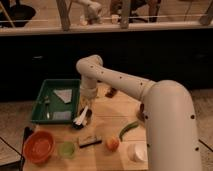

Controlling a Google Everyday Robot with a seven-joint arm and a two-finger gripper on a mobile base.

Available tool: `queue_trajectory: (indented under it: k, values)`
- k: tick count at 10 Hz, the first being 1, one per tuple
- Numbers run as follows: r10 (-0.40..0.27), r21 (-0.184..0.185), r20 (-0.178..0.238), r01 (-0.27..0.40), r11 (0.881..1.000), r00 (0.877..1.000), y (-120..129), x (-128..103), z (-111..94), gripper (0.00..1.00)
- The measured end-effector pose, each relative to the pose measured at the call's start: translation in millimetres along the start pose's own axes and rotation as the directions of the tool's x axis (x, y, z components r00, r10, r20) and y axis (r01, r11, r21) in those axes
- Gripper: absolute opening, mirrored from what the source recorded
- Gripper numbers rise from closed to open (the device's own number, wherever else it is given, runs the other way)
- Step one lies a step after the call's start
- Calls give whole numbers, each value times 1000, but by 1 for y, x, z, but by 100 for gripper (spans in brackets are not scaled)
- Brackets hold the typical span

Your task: Place brush in metal cup

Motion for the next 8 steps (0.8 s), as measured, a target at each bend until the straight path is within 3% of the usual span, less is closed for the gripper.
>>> queue_trajectory:
  k: [2, 8]
  values:
    - [-6, -4, 8, 6, 1000, 1000, -4, 0, 2, 5]
    - [13, 7, 25, -13, 1000, 1000, 3, 4, 2, 66]
